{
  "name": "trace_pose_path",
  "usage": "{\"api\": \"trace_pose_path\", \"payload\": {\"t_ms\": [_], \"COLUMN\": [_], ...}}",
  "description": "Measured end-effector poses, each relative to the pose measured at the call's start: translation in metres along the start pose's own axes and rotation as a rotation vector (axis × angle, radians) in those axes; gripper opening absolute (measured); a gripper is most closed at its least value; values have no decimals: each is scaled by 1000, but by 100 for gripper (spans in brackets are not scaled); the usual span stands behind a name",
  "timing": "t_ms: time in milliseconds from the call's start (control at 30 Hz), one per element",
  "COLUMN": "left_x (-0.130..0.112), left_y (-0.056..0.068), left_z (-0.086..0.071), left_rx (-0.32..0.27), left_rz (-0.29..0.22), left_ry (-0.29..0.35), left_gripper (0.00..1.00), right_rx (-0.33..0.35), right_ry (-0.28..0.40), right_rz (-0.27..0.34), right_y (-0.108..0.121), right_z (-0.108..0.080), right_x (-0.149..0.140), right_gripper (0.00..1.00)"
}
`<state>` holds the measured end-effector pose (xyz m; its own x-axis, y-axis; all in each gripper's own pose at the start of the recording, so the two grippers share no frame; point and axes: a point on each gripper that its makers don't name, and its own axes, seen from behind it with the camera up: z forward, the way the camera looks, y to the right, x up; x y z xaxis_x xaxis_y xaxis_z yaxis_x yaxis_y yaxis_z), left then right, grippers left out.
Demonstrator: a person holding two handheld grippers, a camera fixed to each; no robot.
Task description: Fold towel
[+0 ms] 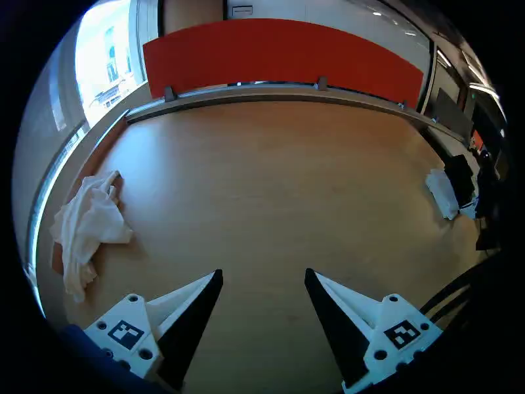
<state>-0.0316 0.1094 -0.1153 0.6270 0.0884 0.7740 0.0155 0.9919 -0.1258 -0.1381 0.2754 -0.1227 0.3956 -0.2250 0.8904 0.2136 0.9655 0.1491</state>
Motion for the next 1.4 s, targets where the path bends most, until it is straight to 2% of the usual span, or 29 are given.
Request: {"api": "trace_pose_path", "payload": {"t_ms": [100,167,267,300,400,533,567,967,1167,1400], "left_x": [0,0,0,0,0,0,0,3,5,9], "left_y": [-1,-1,-2,-2,-2,-3,-3,-4,-8,-11], "left_z": [0,-1,-1,-1,-2,-2,-2,-2,-4,-5], "left_rx": [0,-1,0,-1,-3,-7,-8,-21,-24,-26], "left_rz": [-4,-6,-5,-5,-6,-6,-6,-4,-9,-15], "left_ry": [1,1,3,4,5,7,8,25,39,59], "left_gripper": [93,93,93,93,93,93,93,93,93,93], "right_rx": [-1,-2,4,3,0,12,16,11,-1,-55], "right_ry": [2,3,13,17,31,50,55,126,205,325], "right_rz": [0,-1,-1,0,5,13,15,45,89,155], "right_y": [0,1,0,0,0,-5,-7,-15,-18,-15], "right_z": [-2,-4,-8,-10,-15,-21,-23,-45,-61,-82], "right_x": [0,-1,-1,-1,-1,1,2,16,31,52], "right_gripper": [7,22,51,58,71,98,100,100,100,100]}}
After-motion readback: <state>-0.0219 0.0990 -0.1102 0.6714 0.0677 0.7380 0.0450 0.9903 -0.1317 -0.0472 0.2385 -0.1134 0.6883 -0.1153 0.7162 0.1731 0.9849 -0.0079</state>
